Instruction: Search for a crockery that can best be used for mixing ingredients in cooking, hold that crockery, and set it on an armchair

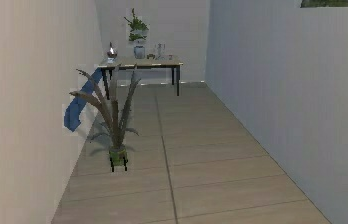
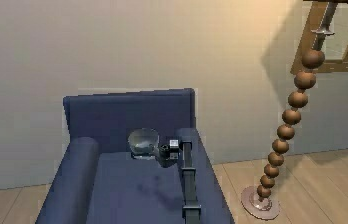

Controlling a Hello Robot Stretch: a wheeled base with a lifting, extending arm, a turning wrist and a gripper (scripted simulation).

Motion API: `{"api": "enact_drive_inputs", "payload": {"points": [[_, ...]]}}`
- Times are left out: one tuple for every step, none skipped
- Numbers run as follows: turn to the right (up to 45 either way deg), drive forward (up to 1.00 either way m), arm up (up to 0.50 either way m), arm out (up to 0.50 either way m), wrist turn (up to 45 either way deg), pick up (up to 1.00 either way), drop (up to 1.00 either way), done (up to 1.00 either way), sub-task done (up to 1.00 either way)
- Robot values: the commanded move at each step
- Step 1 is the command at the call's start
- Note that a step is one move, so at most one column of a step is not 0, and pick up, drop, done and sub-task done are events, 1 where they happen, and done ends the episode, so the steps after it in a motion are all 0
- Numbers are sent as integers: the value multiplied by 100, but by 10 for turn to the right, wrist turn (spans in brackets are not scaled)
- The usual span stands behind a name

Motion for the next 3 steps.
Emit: {"api": "enact_drive_inputs", "payload": {"points": [[0,0,0,0,0,0,100,0,0],[0,0,10,0,0,0,0,0,0],[0,0,0,-8,0,0,0,0,0]]}}
